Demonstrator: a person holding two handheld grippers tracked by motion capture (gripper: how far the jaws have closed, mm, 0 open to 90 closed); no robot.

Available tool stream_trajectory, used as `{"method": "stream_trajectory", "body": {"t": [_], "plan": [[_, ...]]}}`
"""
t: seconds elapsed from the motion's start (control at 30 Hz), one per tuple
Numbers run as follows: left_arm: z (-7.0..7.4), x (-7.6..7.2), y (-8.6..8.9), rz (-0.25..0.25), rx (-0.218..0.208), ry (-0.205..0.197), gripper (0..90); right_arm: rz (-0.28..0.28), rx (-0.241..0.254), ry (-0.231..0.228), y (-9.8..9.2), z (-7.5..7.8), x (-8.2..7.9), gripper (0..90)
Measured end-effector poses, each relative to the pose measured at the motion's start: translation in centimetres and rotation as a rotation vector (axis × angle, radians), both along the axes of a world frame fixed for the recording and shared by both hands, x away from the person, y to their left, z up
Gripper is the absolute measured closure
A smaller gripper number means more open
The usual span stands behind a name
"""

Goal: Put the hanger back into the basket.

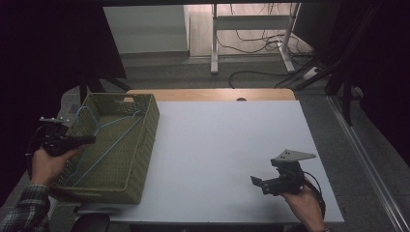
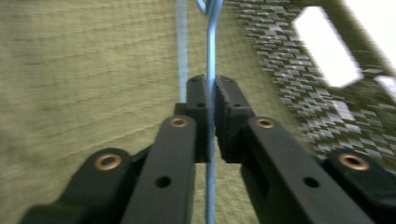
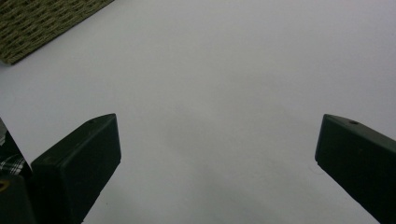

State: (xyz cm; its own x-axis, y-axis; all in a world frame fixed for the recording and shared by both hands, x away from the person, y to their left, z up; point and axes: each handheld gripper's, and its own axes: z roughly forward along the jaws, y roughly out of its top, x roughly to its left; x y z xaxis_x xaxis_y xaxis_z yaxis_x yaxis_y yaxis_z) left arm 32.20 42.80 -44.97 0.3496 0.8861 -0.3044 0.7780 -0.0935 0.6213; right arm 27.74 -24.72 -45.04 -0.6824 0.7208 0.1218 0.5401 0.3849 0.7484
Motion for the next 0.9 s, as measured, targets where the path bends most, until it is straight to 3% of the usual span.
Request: {"method": "stream_trajectory", "body": {"t": [0.07,0.13,0.23,0.43,0.57,0.67,0.9], "plan": [[0.4,-0.4,0.1,0.027,-0.005,-0.024,73.4,0.0,-0.001,-0.002,-0.1,0.0,0.0,0.0],[1.0,-0.9,-0.1,0.061,0.018,-0.04,64.4,-0.004,0.001,-0.001,-0.1,0.0,0.0,0.0],[1.8,-1.6,-0.7,0.042,0.001,-0.083,53.7,-0.004,0.0,-0.001,-0.1,0.0,0.0,0.0],[3.8,-2.9,-3.4,-0.049,-0.044,-0.182,35.7,-0.005,-0.004,-0.007,-0.1,0.1,-0.1,0.0],[4.9,-3.9,-6.0,-0.124,-0.046,-0.238,24.9,-0.01,-0.007,-0.014,-0.3,0.2,-0.2,0.0],[5.5,-4.6,-7.7,-0.157,-0.033,-0.265,18.3,-0.013,-0.009,-0.019,-0.5,0.2,-0.2,0.0],[6.1,-6.7,-12.2,-0.227,-0.085,-0.3,8.0,-0.017,-0.01,-0.02,-1.0,0.3,-0.4,0.0]]}}
